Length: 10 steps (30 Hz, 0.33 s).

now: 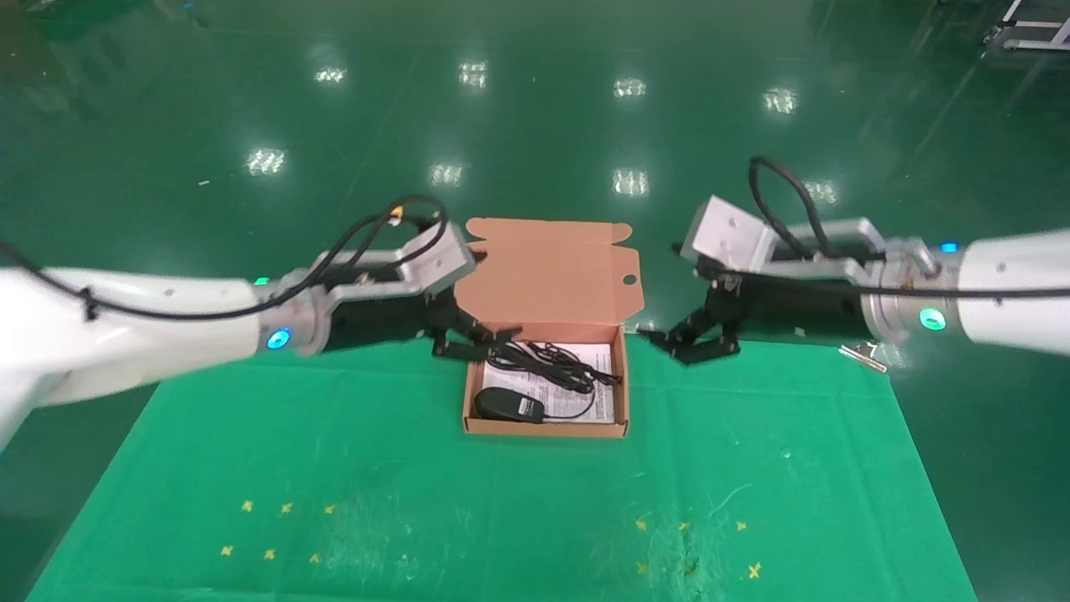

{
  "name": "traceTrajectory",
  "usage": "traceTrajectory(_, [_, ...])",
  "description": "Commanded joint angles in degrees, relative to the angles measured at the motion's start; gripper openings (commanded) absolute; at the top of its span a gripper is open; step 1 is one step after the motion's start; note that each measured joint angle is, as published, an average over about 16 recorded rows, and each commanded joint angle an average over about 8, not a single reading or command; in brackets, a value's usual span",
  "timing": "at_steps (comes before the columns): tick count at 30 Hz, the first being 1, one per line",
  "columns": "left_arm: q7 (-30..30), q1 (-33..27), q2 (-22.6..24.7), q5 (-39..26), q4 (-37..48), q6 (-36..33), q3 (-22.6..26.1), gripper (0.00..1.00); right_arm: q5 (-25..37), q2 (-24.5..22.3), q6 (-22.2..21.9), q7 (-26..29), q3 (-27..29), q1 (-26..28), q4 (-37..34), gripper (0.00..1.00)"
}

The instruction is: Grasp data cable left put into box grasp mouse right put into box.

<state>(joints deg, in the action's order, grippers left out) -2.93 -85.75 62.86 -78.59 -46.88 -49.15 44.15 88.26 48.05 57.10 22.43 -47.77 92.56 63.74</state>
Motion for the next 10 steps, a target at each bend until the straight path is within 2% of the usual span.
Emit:
traceTrajectory(1, [-0.37, 1.15, -1.33, 1.75, -1.27, -1.74, -1.34, 1.00, -2.13, -0.60, 1.31, -0.54, 1.46, -1.42, 0.45, 1.00])
traceTrajectory(10, [-1.78, 5.50, -6.34, 8.36, -6.08, -8.32, -6.40, 1.00, -10.15, -2.85, 6.26, -2.55, 6.95, -6.78, 2.15, 1.00])
